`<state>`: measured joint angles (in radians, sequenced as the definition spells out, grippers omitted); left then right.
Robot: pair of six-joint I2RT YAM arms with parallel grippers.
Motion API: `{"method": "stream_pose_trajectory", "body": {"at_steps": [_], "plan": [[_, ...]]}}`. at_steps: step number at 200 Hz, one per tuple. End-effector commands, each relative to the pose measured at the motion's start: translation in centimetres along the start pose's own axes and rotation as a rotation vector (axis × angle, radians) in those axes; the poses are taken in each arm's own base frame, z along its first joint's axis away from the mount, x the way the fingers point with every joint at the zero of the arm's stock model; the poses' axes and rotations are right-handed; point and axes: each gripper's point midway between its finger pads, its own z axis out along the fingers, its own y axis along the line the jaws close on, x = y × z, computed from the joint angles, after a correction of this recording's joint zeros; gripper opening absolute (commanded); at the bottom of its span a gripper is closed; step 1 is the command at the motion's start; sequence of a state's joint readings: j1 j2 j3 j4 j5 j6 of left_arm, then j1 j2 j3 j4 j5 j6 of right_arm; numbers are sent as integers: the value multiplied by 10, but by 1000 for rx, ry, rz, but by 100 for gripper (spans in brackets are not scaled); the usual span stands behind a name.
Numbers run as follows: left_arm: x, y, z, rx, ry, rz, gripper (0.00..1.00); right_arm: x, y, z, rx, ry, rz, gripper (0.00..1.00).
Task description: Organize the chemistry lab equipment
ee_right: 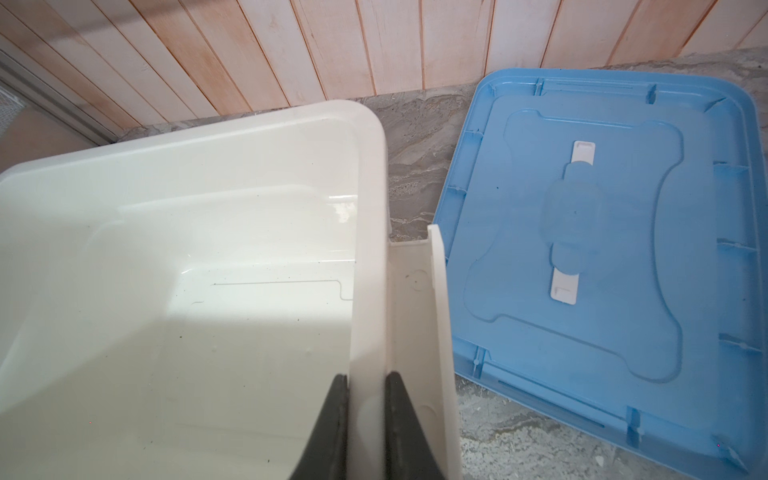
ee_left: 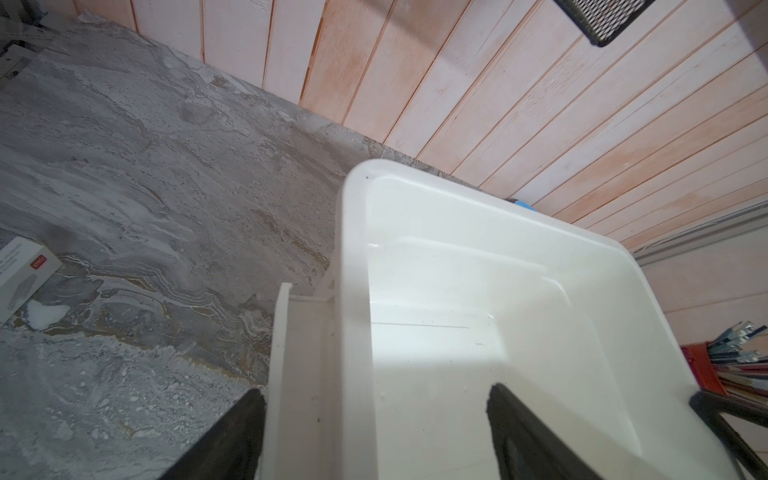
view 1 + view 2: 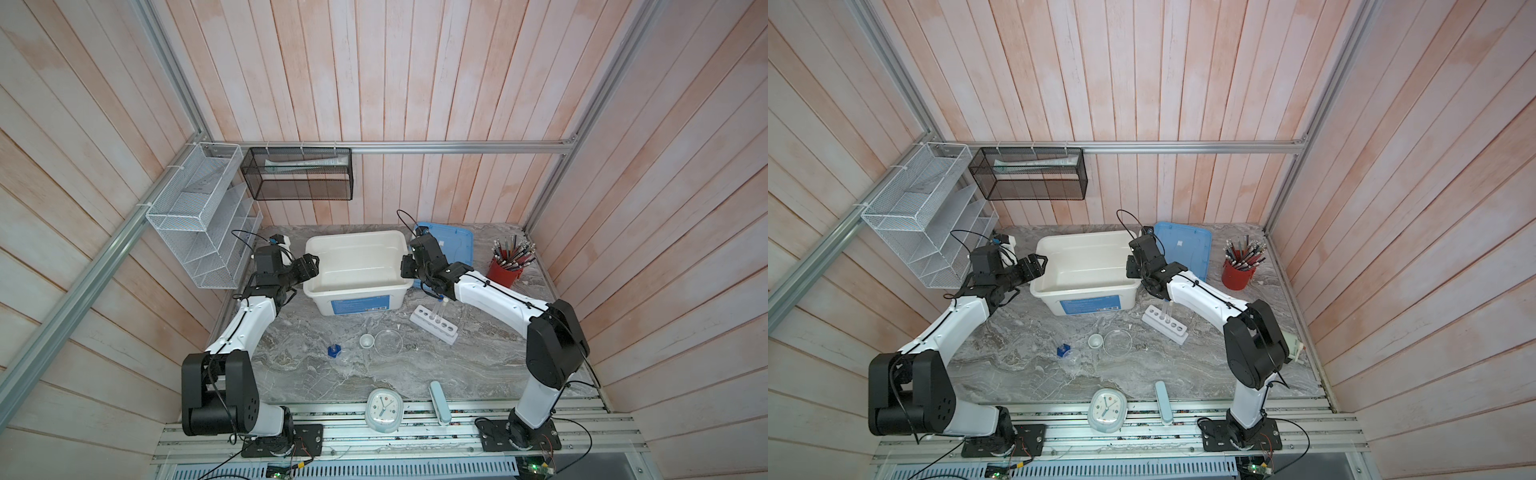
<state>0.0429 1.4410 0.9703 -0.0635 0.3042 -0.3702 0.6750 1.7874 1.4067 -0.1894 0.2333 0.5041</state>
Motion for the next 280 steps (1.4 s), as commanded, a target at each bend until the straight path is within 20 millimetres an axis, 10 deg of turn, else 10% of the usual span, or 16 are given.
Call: {"method": "stream_pose_trajectory", "body": {"at_steps": [1,107,180,280], "plan": [[-11,-11,-9,27,-48,30,85,-3,15,-16,-49,-7,3,30],[-46,-34,-67,3,-125,131,88,-45,37,-78,-116,-146,-233,47],[-41,-65,-170,78,-416,304,96,38,136,-157,-549,-158,-586,52],[-18,-69,-171,182,-433,287,96,154,207,-141,-792,4,-624,50]]}}
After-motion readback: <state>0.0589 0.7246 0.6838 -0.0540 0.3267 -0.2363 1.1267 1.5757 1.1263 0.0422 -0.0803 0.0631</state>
